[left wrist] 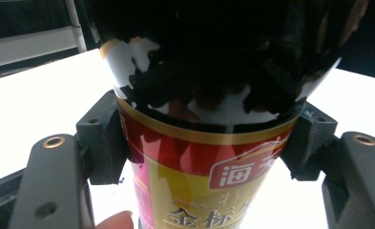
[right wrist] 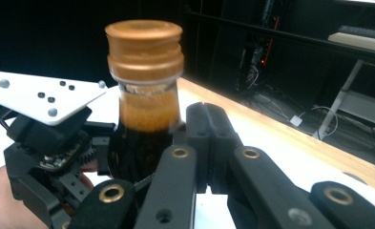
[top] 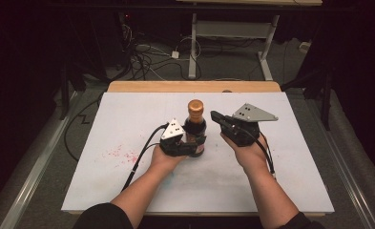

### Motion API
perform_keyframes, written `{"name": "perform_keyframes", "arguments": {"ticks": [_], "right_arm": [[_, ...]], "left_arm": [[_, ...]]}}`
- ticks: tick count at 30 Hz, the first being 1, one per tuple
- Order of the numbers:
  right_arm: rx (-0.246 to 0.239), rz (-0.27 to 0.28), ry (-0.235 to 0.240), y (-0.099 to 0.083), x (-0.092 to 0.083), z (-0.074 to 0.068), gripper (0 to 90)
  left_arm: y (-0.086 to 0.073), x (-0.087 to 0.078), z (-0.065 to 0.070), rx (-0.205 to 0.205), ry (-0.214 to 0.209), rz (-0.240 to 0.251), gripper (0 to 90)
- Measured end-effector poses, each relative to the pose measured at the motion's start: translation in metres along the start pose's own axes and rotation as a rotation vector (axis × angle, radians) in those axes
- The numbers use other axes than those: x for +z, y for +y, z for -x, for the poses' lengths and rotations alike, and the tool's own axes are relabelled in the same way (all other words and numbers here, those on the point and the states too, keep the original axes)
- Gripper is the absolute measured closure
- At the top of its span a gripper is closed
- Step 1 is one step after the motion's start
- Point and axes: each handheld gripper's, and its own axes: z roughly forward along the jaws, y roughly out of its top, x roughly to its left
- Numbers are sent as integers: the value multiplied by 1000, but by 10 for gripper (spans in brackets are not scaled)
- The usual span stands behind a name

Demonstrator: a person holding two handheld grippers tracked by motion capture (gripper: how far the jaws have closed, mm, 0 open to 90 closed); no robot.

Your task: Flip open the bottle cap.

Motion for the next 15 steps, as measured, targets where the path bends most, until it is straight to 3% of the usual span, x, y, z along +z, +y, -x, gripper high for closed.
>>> {"name": "perform_keyframes", "arguments": {"ticks": [15], "right_arm": [[-46,-8,12,21,2,-9,900]], "left_arm": [[0,-1,0,16,-4,-18,283]]}}
